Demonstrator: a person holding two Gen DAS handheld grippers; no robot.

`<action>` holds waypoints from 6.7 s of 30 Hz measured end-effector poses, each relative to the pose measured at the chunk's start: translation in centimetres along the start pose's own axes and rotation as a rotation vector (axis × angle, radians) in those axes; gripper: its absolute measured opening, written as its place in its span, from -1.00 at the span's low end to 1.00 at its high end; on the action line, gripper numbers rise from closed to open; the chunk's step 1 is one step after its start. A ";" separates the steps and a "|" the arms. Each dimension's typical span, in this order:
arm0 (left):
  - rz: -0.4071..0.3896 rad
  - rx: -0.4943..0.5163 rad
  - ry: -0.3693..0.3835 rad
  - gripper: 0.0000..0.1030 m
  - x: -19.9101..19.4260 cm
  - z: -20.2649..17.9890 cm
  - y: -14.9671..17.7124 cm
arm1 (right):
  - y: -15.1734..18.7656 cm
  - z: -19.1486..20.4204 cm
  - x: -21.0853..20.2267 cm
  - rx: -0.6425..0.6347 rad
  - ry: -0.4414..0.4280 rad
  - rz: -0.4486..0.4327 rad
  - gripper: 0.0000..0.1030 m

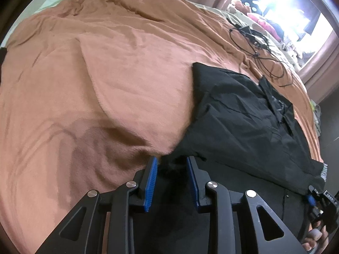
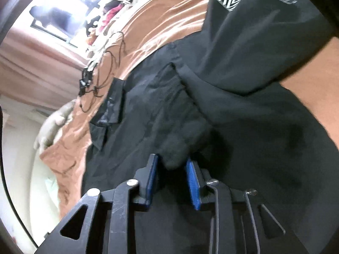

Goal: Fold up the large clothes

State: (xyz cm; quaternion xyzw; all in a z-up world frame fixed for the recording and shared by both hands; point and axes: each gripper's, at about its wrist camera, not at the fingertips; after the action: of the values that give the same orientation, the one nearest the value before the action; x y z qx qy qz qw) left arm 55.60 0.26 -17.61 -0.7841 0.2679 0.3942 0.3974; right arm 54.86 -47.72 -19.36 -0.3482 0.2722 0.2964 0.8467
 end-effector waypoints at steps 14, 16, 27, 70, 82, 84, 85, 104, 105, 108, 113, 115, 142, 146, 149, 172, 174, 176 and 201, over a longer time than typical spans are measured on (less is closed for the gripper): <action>-0.008 -0.038 0.102 -0.16 -2.5 -0.1 -0.8 | -0.5 -0.6 -4.5 0.019 0.071 -0.024 -0.18; -0.025 -0.040 0.123 0.06 -3.2 -0.3 -0.8 | -0.9 -1.0 -6.2 0.024 0.078 -0.068 -0.18; -0.097 0.000 0.188 0.46 -5.9 -1.9 -0.4 | -2.6 -7.3 -13.7 0.164 0.148 -0.283 -0.18; -0.099 0.090 0.147 0.47 -4.8 -4.8 2.3 | -5.2 0.8 -12.1 -0.099 -0.237 -0.371 -0.90; -0.093 0.044 0.183 0.47 -5.4 -3.9 1.5 | -1.1 5.8 -1.6 -0.210 -0.091 -0.026 -0.83; -0.092 0.040 0.187 0.47 -5.4 -3.9 1.4 | -0.7 5.3 -1.0 -0.198 -0.101 0.020 -0.39; -0.090 0.038 0.191 0.47 -5.4 -3.9 1.4 | -0.5 4.7 -1.1 -0.163 -0.119 0.044 -0.01; -0.087 0.097 0.180 0.47 -5.2 -5.5 2.7 | 0.5 -12.2 -10.5 0.433 0.020 -0.187 0.34; -0.085 0.091 0.183 0.47 -5.1 -5.5 2.7 | 0.5 -12.5 -10.4 0.443 0.017 -0.198 0.34; -0.091 0.083 0.180 0.47 -5.3 -5.2 2.6 | 0.7 -13.7 -10.0 0.492 -0.031 -0.244 0.11; -0.098 0.069 0.189 0.47 -5.7 -4.9 2.5 | 0.3 -13.1 -10.0 0.475 -0.152 -0.296 -0.80; -0.101 0.062 0.193 0.47 -5.9 -4.8 2.3 | -0.3 -11.5 -11.0 0.400 -0.188 -0.335 -0.87; -0.106 -0.037 0.210 0.47 -7.6 -1.1 -0.9 | 3.0 14.8 -1.6 -0.378 -0.324 -0.121 -0.87; -0.114 -0.054 0.204 0.47 -7.8 -0.3 -1.4 | 6.5 17.8 2.0 -0.490 -0.344 0.050 -0.68; -0.118 -0.084 0.197 0.47 -7.7 0.7 -1.9 | 8.7 18.8 3.7 -0.538 -0.331 0.160 0.00; -0.140 0.230 0.156 0.47 -7.7 -8.4 3.6 | 3.4 2.2 -5.3 -0.074 -0.078 0.063 0.05; -0.118 0.259 0.148 0.47 -7.0 -10.0 4.1 | 2.8 1.3 -5.1 -0.042 -0.081 0.058 0.05; -0.095 0.276 0.153 0.47 -6.6 -11.5 4.5 | 2.5 0.2 -4.9 0.002 -0.067 0.054 0.05; -0.035 0.571 -0.147 0.43 3.7 -25.6 9.1 | -0.7 -7.5 -5.1 0.249 -0.122 -0.003 0.00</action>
State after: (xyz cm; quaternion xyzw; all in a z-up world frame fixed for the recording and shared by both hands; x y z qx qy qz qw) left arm 61.35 -26.38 -14.88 -0.6145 0.3249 0.3516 0.6271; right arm 50.04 -55.36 -20.21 -0.2222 0.2546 0.2797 0.8986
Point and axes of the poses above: each gripper's, at about its wrist camera, not at the fingertips, and x roughly the way its jaws point, z to its left, y to its underside, and after that the axes turned 10 degrees about -x, right-handed
